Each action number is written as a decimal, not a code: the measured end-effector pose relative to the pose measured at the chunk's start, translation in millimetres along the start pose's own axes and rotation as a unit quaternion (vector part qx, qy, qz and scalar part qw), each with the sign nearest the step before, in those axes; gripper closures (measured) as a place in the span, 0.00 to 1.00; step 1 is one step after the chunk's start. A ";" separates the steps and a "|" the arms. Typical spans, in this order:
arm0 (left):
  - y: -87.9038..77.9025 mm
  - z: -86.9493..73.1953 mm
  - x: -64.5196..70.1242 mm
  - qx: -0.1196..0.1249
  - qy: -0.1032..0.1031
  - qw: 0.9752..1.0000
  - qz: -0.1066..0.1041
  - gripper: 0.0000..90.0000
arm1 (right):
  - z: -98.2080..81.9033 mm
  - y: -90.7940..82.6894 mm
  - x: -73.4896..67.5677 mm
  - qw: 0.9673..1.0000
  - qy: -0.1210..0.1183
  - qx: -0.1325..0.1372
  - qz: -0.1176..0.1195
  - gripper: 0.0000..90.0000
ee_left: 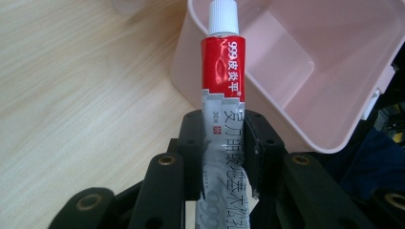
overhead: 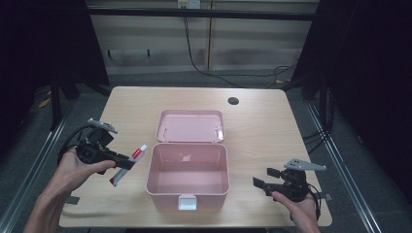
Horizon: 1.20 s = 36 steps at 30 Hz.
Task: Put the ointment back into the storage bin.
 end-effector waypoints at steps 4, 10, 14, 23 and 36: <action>-2.5 6.3 5.7 0.001 0.011 1.000 -0.003 0.79 | 0.1 -0.6 0.2 1.000 0.003 0.001 -0.002 0.26; -3.5 16.0 16.9 -0.007 0.023 1.000 -0.012 0.79 | 0.0 -0.1 0.2 1.000 0.001 0.000 0.000 0.26; 0.7 21.8 25.0 -0.023 0.042 0.999 -0.019 0.79 | -0.2 0.1 0.2 1.000 0.001 -0.001 0.000 0.26; 12.7 33.1 36.3 -0.032 0.057 0.998 -0.024 0.79 | -0.1 -0.1 -0.1 1.000 0.001 0.000 0.001 0.26; 29.0 44.5 53.2 -0.056 0.090 0.994 -0.031 0.79 | 0.5 -0.5 -0.4 1.000 0.001 0.002 0.002 0.26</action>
Point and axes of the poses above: each handheld gripper's, and its own axes: y roughly forward along the jaws, z roughly out of its top, x roughly to its right, the point moved 9 cm from there along y, roughly forward along the jaws, and after that the axes turned 15 degrees about x, right-handed, at the moved point
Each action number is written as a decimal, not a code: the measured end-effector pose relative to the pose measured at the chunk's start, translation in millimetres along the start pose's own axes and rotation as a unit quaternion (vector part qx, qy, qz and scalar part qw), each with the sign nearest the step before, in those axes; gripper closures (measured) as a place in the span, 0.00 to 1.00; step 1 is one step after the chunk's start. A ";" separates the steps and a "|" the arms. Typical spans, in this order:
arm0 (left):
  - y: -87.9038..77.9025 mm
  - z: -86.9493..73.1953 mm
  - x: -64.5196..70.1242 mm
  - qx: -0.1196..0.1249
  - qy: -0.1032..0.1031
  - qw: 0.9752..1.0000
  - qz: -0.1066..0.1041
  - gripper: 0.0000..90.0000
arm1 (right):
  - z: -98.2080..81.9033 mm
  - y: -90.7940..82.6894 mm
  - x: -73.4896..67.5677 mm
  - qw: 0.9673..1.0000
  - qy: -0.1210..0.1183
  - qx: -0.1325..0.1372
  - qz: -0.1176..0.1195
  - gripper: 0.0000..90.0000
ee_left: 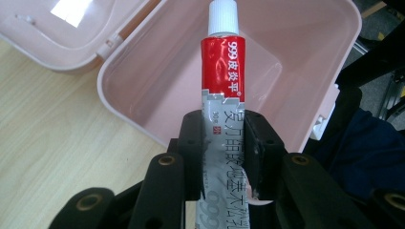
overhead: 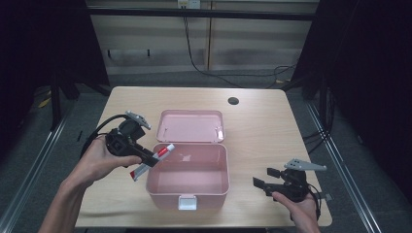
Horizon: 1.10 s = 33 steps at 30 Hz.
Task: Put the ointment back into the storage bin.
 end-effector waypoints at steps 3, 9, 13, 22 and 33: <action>1.4 3.6 2.9 -0.004 0.005 1.000 -0.004 0.79 | 0.0 -0.3 -0.1 1.000 0.001 -0.001 0.000 0.26; 9.1 8.8 9.5 -0.006 0.014 1.000 -0.012 0.79 | 0.1 0.1 -0.3 1.000 -0.001 0.000 0.002 0.26; 16.7 12.6 11.7 -0.011 0.014 1.000 -0.007 0.79 | 0.0 0.2 -0.3 1.000 -0.001 0.000 0.002 0.25; 29.7 26.2 28.8 -0.017 0.046 0.998 -0.028 0.79 | 1.1 -0.3 -0.4 1.000 0.003 0.003 0.001 0.23; 49.7 34.6 34.3 -0.024 0.051 0.998 -0.036 0.79 | 4.2 -1.2 -0.7 1.000 0.001 0.013 0.005 0.17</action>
Point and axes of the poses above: each handheld gripper's, and its own axes: y roughly forward along the jaws, z roughly out of its top, x roughly to its right, the point moved 9 cm from there along y, roughly forward along the jaws, and after that the axes turned 15 degrees about x, right-handed, at the moved point
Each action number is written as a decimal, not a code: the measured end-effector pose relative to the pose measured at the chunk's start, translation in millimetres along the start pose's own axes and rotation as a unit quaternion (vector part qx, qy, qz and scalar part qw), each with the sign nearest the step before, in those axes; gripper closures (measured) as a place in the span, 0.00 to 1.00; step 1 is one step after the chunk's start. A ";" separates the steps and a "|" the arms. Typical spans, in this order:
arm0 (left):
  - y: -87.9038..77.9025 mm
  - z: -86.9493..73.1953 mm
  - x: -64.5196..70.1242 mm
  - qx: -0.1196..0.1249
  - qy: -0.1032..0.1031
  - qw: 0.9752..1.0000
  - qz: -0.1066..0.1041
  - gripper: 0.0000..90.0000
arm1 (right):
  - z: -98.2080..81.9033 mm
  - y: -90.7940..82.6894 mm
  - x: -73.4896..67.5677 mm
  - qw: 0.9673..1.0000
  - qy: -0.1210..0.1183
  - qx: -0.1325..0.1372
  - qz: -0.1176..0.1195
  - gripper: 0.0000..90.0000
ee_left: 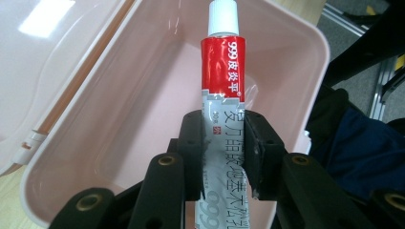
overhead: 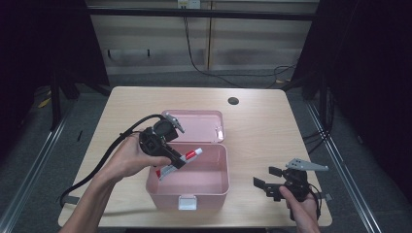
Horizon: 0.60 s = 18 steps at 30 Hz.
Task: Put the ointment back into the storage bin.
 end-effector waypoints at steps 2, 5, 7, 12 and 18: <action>2.5 -0.1 -0.4 -0.003 0.004 1.000 -0.001 0.79 | 1.4 -1.0 -0.4 1.000 0.000 0.004 0.001 0.17; 6.9 -1.4 -1.7 -0.013 0.007 1.000 0.004 0.79 | 2.4 -1.9 -0.6 1.000 0.000 0.009 0.006 0.16; 9.6 -1.9 -1.5 -0.019 0.003 1.000 0.003 0.79 | 2.3 -2.0 -0.5 1.000 -0.002 0.008 0.005 0.16; 19.0 -4.8 1.2 -0.033 0.015 0.999 -0.009 0.79 | 1.3 -1.3 -0.6 1.000 -0.007 0.005 0.005 0.16; 36.2 -4.7 8.2 -0.053 0.033 0.998 -0.027 0.79 | 1.1 -1.2 -0.7 1.000 -0.006 0.005 0.007 0.17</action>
Point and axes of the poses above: each handheld gripper's, and its own axes: y roughly forward along the jaws, z roughly out of its top, x roughly to its right, the point moved 9 cm from there along y, roughly forward along the jaws, and after that the axes turned 15 degrees about x, right-handed, at the moved point
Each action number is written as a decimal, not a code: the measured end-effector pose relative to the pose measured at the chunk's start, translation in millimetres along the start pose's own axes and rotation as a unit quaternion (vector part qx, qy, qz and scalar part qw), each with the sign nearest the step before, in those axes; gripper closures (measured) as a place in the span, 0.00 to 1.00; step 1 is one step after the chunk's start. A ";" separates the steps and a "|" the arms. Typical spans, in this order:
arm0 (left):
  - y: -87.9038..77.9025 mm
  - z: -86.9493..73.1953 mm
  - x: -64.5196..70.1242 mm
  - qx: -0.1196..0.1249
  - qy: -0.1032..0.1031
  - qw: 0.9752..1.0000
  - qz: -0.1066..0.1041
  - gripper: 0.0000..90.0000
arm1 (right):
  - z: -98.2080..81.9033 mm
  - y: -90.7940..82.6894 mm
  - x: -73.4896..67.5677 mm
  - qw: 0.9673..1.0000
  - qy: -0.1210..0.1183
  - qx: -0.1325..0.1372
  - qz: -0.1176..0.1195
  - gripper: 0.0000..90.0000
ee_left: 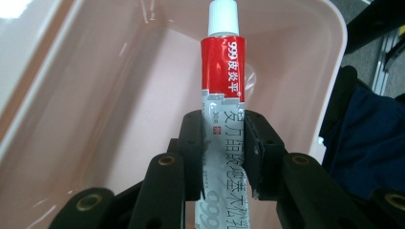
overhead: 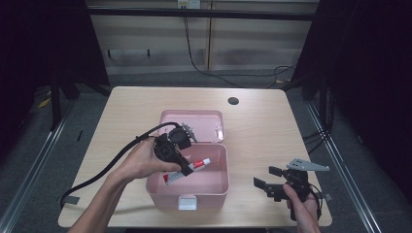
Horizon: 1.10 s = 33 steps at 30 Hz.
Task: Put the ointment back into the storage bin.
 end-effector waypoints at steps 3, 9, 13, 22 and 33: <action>7.6 0.4 2.3 -0.004 0.008 1.000 -0.007 0.79 | -0.4 0.0 -0.5 1.000 0.000 -0.001 0.001 0.17; 22.9 -5.2 5.2 -0.021 0.003 1.000 -0.014 0.79 | -0.9 0.2 -1.2 1.000 0.002 -0.003 0.003 0.17; 30.8 -7.4 4.1 -0.033 0.004 0.999 -0.012 0.79 | -1.4 0.5 -1.6 1.000 0.003 -0.004 0.004 0.17; 45.2 -14.7 8.4 -0.051 0.012 0.998 -0.035 0.79 | -2.1 0.5 -2.2 1.000 0.004 -0.007 0.005 0.17; 56.0 -28.0 2.4 -0.067 0.001 0.997 -0.048 0.79 | -2.6 0.7 -1.6 1.000 0.004 -0.009 0.003 0.17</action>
Point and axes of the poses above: each handheld gripper's, and its own axes: y roughly forward along the jaws, z roughly out of its top, x roughly to its right, the point moved 9 cm from there along y, roughly forward along the jaws, and after that the axes turned 15 degrees about x, right-handed, at the moved point
